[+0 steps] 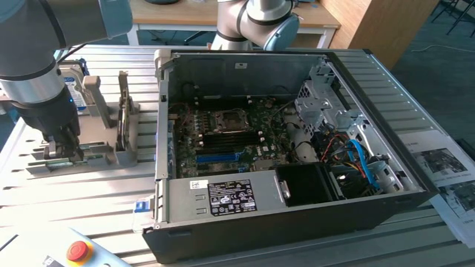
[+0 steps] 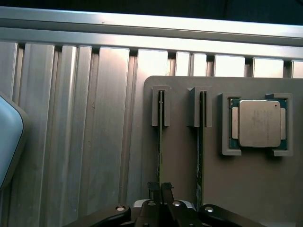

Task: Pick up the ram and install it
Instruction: 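Pick up the ram and move it above insertion slot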

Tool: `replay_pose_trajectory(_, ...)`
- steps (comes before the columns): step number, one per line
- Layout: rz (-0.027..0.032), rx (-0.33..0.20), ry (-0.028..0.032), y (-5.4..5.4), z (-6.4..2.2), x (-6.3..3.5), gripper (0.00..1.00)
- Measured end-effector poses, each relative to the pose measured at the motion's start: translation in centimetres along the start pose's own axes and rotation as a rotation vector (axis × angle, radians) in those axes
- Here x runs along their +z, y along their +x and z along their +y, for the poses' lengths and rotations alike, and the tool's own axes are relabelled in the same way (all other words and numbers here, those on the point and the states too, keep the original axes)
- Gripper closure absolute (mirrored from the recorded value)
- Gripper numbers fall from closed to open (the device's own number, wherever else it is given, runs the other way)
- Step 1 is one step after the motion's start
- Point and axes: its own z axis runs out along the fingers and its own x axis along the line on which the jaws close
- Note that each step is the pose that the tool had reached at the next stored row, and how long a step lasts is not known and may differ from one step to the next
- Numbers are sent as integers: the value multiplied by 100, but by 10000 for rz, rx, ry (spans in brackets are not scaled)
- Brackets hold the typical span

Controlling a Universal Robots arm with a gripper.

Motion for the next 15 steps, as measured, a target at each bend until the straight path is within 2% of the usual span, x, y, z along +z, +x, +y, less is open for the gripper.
replay_pose_trajectory(2,-6,0,1,0,0,0,88)
replay_pose_trajectory(9,-101,-3,5,1,0,0,88)
replay_pose_trajectory(15,-107,-3,6,2,1,-24,88)
